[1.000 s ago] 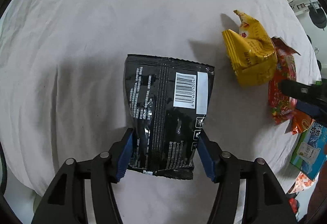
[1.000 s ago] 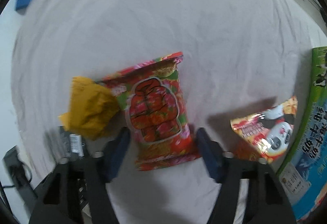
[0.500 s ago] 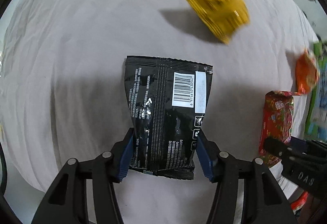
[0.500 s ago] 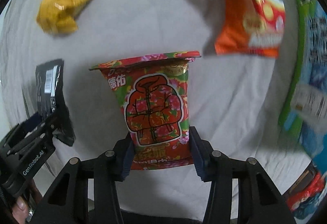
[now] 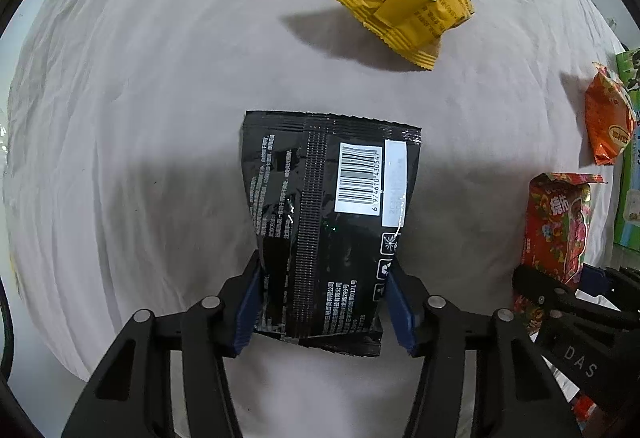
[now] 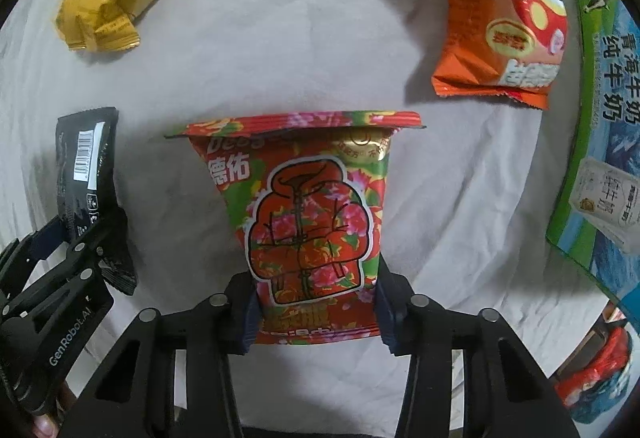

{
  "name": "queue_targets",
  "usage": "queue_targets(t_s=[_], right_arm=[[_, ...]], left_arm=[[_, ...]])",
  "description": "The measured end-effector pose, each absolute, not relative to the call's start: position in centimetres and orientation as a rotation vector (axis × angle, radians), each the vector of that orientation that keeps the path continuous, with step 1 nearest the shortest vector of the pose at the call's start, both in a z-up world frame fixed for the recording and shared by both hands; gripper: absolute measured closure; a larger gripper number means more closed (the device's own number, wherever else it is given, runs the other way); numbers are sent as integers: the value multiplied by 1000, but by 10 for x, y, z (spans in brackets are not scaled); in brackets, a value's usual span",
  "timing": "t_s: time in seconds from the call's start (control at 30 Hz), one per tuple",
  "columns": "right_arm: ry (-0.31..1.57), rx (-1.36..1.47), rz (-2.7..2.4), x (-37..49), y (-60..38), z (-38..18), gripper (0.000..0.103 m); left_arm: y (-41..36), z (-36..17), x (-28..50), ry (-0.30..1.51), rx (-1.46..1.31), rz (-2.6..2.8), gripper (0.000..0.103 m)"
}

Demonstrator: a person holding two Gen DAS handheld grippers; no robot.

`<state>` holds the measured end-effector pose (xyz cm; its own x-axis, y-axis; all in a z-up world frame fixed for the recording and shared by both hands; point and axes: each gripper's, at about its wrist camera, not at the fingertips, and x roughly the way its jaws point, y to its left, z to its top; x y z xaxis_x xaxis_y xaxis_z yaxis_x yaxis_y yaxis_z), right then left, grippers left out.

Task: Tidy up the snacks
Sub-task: 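Carry both packs into the box and release them beside the white bag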

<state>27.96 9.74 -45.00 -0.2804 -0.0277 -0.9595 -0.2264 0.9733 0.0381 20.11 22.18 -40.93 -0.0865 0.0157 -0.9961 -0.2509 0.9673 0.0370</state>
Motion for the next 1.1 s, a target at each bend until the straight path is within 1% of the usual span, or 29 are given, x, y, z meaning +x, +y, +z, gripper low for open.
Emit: queue_targets(t_s=[0.1,0.17,0.33,0.53,0.7,0.9,1.1], right_arm=[[1823,-160,207,273,100,-432,56],[1797,-147,223,270,103,-418,56],[1702,-100,277,260,90,-359,56],[1571,-43,305,249,55,-280,56],[1485,-2,299,241,7,-226,56],[1419,58,273,233,-57,-190,56],[1381,136,227,235,-132,-184,56]], left_arm=[[209,-401,213,1621,-191,214,51],[205,-384,211,1591,-206,208,51],[198,-330,208,1495,-231,160,51],[168,-252,205,1354,-237,81,51],[136,-212,213,1282,-229,10,51],[98,-180,218,1238,-231,-78,51],[36,-161,236,1237,-232,-186,51]])
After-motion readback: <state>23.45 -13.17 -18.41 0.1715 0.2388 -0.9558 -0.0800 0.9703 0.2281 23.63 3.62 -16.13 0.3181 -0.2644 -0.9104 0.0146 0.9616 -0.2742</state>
